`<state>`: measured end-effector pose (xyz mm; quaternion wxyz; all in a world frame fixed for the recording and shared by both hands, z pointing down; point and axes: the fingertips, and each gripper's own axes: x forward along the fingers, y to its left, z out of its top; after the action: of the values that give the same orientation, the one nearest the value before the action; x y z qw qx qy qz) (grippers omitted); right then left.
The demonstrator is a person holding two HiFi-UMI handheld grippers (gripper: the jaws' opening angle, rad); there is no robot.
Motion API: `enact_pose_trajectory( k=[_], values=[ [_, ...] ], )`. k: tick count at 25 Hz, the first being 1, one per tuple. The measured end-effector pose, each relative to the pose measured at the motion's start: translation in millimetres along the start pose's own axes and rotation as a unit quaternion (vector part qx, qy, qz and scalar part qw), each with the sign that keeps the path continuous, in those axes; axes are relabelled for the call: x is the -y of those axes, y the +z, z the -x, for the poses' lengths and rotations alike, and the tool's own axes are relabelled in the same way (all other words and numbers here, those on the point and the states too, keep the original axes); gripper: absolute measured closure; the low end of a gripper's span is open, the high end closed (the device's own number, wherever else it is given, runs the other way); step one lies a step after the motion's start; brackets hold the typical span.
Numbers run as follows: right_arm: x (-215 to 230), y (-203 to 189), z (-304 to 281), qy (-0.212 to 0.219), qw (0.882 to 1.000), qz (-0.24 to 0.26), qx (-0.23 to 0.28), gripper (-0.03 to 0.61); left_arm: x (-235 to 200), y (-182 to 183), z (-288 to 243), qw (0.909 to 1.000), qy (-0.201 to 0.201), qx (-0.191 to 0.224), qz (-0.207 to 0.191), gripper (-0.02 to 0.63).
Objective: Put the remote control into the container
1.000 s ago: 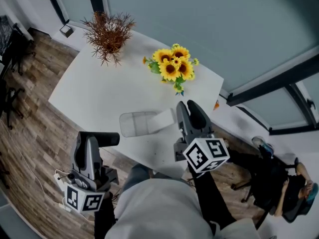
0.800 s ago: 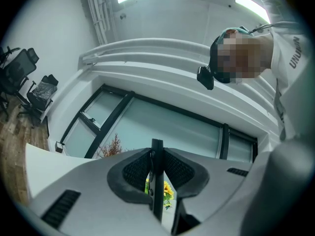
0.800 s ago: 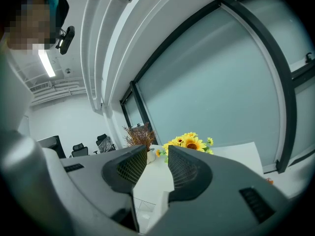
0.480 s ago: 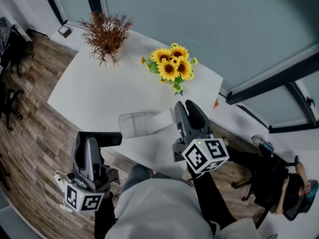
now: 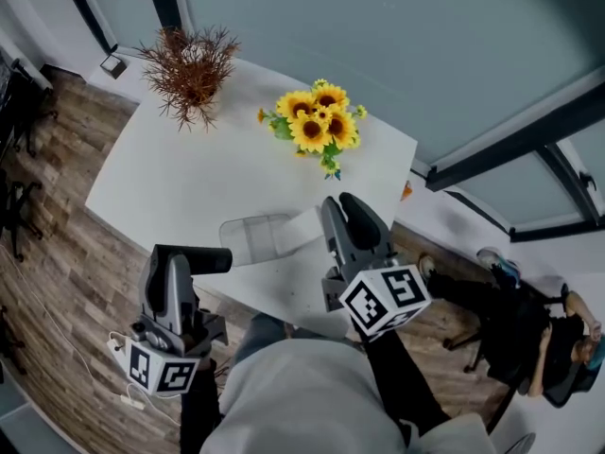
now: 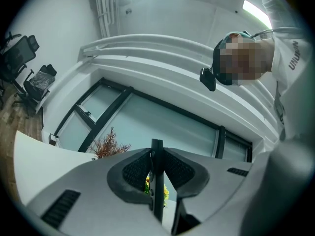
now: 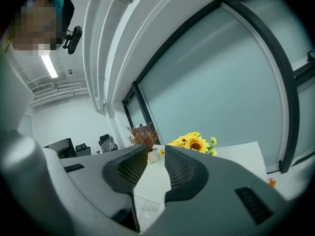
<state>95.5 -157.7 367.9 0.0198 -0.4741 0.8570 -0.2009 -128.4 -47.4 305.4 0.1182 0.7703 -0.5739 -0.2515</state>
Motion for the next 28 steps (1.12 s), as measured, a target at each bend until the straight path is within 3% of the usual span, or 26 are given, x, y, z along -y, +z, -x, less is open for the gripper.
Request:
enact_pose_trajectory(
  k=[11, 28],
  values=[
    [-3, 1, 0, 0.0, 1.0, 0.005, 0.006, 0.571, -12, -27, -20, 0.9994, -0.009, -0.03, -0.013, 0.528],
    [4, -2, 0, -0.012, 1.0, 0.0, 0.005, 0.574, -29, -61, -30, 0.9977, -0.012, -0.063, -0.024, 0.528]
  ],
)
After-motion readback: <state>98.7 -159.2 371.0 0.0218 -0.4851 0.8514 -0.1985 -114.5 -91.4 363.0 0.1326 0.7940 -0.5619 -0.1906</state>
